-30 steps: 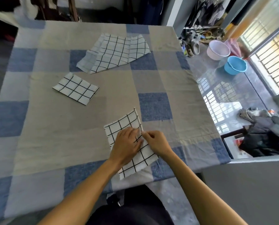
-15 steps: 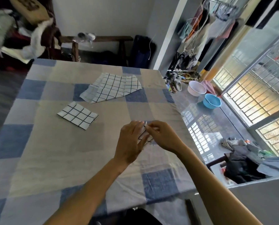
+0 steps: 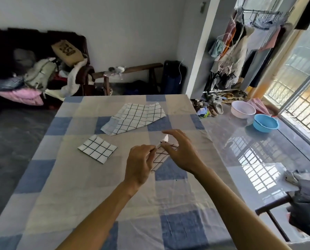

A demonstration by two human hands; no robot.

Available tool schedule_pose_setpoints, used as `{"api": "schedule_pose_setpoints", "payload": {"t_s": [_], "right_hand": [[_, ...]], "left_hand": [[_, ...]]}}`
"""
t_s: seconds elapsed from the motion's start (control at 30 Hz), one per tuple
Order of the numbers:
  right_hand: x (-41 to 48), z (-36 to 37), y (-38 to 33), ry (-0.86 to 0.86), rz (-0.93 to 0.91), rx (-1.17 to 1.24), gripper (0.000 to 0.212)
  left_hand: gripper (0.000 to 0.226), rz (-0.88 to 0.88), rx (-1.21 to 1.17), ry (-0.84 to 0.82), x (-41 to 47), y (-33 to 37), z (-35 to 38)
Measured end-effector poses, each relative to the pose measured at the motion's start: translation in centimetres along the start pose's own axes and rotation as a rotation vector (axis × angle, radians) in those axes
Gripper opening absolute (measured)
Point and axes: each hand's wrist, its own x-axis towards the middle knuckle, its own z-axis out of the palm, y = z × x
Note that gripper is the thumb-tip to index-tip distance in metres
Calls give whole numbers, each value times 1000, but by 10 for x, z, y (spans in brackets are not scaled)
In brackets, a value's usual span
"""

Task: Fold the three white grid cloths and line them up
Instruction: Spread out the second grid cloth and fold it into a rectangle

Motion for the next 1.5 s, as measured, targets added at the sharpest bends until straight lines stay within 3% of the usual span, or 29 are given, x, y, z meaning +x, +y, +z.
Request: {"api": "schedule_pose_setpoints", "payload": {"t_s": [0.13,0.23,0.37,0.57,0.7,0.87,0.93,1.03,1.13,1.4,1.5], "right_hand": [[11,-15,12,-82,-100,-141,17],[20,-22,21,-91,-122,-89,12],[29,-34,27,-18,-3,155,12],[42,-45,38,68,158,298,15],[49,-45,44,142,157,144,13],[50,-38,41,70,-145,-266,32],[53,-29,32,8,-228,-336,27],[61,-19,24,23,-230,-315,13],[68,-15,32,92,-212,-264,8],[73,-12,51,2,-8,-140,13],[74,-8,43,-114,9,-113,27]], "left_hand": [[19,3,79,-18,9,10,6],[16,-9,89,-15,12,17,8],[16,-49,100,-10,10,17,7],[13,-180,-43,-42,16,11,1],[14,-69,80,-51,38,4,-1],[17,103,247,-101,66,-1,1],[9,164,284,-104,75,-1,2],[7,197,286,-111,83,-6,-1],[21,169,274,-101,90,-23,-8],[27,91,184,-97,97,-37,-4],[27,130,224,-99,102,-32,4]]}}
